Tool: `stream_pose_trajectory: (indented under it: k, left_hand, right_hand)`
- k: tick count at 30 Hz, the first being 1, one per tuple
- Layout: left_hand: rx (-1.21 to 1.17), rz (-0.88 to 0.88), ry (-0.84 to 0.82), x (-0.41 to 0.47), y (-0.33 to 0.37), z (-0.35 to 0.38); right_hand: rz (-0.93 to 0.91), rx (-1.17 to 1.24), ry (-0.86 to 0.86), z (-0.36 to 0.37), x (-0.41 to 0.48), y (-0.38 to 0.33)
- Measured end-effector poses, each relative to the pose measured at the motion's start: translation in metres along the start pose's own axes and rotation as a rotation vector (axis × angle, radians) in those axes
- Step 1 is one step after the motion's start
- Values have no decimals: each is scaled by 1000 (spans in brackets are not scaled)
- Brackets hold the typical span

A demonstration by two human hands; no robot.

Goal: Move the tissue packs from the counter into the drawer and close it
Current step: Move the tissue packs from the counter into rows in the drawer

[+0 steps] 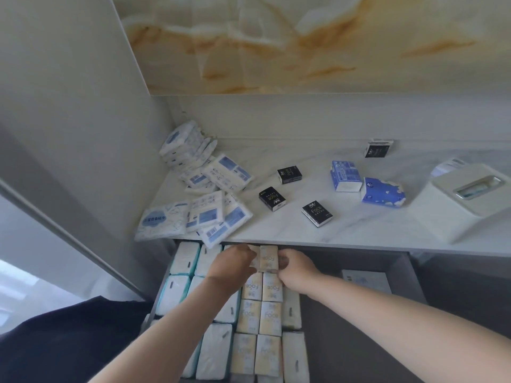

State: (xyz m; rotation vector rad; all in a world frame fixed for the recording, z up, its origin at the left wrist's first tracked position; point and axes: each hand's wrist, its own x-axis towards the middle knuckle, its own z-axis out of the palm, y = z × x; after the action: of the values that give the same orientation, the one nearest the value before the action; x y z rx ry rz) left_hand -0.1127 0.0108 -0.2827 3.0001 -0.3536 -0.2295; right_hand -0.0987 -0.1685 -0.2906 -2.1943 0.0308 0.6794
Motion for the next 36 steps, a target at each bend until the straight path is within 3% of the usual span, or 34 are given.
stream_pose_trajectory:
  k: [5, 9, 15, 21, 24, 28, 30, 32, 34, 36]
  left_hand:
    - [-208, -82, -127, -4, -5, -1]
    - [-61, -44, -170, -4, -1, -3]
    - [67, -37, -119, 1, 6, -21]
    - [-105, 27, 12, 42, 44, -75]
    - [-266, 30, 117, 79, 88, -105]
    - [-316, 124, 104, 129, 163, -128]
    - [-293, 197, 104, 150, 200, -132]
    - [-320, 244, 74, 167, 235, -134]
    - [-332, 287, 77, 182, 266, -133]
    - [-301, 325, 81, 195, 291, -129]
  right_hand:
    - [-30, -91, -116, -22, -10, 4]
    - [-61, -97, -255, -36, -28, 2]
    - [-107, -250, -251, -36, -27, -3]
    - [-216, -343, 6, -97, -16, -17]
    - [-290, -408, 249, -158, -21, -20]
    - [-292, -519, 560, -239, -28, 3]
    - [-217, -657, 670, -276, -28, 24]
    - [-8, -748, 779, -308, -27, 48]
    - [265, -684, 792, -330, -25, 72]
    - [437, -506, 682, -342, -20, 94]
